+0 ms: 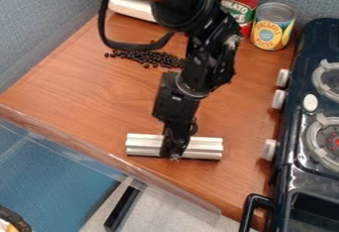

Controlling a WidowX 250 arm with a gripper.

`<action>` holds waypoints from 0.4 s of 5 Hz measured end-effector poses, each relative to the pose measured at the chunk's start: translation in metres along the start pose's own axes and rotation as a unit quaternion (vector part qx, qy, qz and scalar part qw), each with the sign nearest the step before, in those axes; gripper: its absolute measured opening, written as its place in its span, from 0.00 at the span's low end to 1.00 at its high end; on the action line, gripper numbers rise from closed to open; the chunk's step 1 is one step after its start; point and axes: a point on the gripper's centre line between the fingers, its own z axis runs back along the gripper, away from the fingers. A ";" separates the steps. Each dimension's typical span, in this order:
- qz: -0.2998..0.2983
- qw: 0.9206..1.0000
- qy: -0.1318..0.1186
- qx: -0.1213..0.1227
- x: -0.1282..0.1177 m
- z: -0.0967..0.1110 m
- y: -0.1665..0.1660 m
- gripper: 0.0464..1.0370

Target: Sweep into pile

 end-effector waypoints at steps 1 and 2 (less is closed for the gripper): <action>0.002 1.000 -0.004 -0.005 0.001 -0.002 -0.006 0.32; 0.008 1.000 -0.009 0.001 0.002 -0.005 -0.012 0.32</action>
